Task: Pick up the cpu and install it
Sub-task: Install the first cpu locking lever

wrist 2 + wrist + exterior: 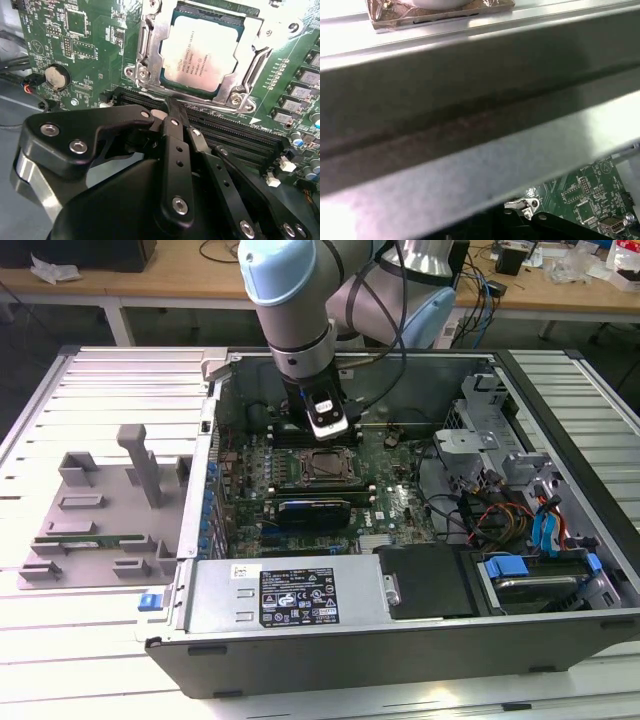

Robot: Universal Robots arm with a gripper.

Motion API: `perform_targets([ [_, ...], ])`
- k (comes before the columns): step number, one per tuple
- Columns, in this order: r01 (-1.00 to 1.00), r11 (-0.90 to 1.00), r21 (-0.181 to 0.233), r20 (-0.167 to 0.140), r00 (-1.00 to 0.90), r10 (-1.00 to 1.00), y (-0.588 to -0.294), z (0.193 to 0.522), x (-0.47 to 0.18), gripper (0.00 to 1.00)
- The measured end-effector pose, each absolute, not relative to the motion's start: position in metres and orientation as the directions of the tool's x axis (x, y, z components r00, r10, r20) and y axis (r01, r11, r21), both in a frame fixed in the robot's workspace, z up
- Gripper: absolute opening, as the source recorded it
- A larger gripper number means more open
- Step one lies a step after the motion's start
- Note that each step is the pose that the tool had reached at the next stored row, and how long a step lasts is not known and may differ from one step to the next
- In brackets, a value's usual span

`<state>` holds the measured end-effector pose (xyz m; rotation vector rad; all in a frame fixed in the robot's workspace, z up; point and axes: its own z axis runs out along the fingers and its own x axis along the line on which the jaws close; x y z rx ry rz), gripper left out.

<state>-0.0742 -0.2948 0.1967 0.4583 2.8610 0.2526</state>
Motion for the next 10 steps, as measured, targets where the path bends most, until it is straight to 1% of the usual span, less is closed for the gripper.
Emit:
perform_targets([
  [6, 0.285, 0.936, 0.205, -0.201, -0.924, 0.326, -0.2948, 0.2, -0.0741, 0.11],
  [8, 0.284, 0.936, 0.207, -0.207, -0.923, 0.326, -0.295, 0.1987, -0.0743, 0.11],
  [10, 0.282, 0.936, 0.21, -0.219, -0.92, 0.326, -0.2951, 0.1957, -0.0743, 0.11],
])
